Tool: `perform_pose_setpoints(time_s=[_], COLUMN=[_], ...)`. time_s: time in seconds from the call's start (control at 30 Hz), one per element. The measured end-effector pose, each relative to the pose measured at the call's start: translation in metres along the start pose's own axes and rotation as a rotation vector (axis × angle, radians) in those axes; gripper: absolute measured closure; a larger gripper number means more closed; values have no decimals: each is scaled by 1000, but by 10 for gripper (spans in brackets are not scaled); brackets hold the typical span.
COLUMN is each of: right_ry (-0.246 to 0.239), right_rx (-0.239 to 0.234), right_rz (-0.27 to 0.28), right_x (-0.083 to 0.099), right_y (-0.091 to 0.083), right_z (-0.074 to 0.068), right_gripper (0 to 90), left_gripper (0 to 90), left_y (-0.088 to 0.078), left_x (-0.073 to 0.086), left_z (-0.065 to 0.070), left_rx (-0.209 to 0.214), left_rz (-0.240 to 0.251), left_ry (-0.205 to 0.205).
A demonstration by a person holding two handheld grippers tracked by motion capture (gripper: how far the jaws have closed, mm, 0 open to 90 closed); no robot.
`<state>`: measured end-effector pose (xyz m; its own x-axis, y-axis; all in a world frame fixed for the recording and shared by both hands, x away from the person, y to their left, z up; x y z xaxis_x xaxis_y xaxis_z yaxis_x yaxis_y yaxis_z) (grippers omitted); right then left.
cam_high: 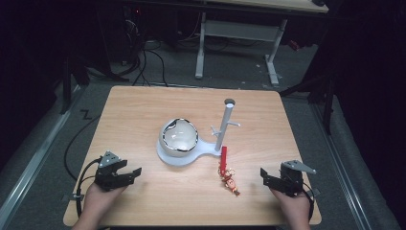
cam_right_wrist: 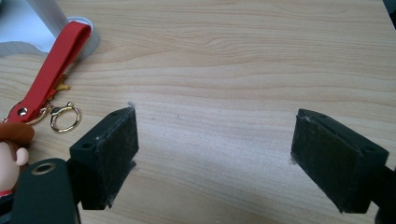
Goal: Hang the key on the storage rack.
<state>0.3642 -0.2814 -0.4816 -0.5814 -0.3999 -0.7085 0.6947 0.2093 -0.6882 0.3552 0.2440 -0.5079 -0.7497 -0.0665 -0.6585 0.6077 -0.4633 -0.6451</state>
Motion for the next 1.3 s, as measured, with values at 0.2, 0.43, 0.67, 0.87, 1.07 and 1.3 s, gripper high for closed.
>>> perform_pose_setpoints(time_s=[0.2, 0.43, 0.67, 0.87, 1.07, 1.3], right_ry=[24, 6, -21, -96, -173, -232], right_rx=[-9, -55, -160, -235, -231, -284], right_rz=[8, 1, 13, 16, -43, -94], right_x=[3, 2, -6, -11, -11, -6], right_y=[-5, -4, -3, 0, 14, 21], right_z=[7, 0, -22, -51, -72, -93], right_gripper=[151, 151, 259, 487, 563, 625], left_gripper=[300, 298, 298, 299, 299, 298], left_y=[6, 2, -1, -5, -7, -12], left_x=[-4, -3, 0, -1, -1, 0], left_z=[0, 0, -1, -4, -7, -8], left_rx=[7, 10, 9, 7, 6, 1], left_rz=[2, 9, 6, 18, 22, 27], left_ry=[-5, -11, -11, -13, -15, -15])
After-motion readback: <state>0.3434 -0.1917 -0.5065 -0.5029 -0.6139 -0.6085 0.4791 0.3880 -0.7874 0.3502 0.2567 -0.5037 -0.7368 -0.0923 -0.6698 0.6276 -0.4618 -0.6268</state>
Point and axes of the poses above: each handheld gripper's, and its own axes: y roughly forward along the jaws, x roughly out of its underside, z roughly to its right, the point moved 4 cm from there along y, roughly forward along the jaws, and after that the axes turned 15 degrees about -y, right-handed, at the moved point
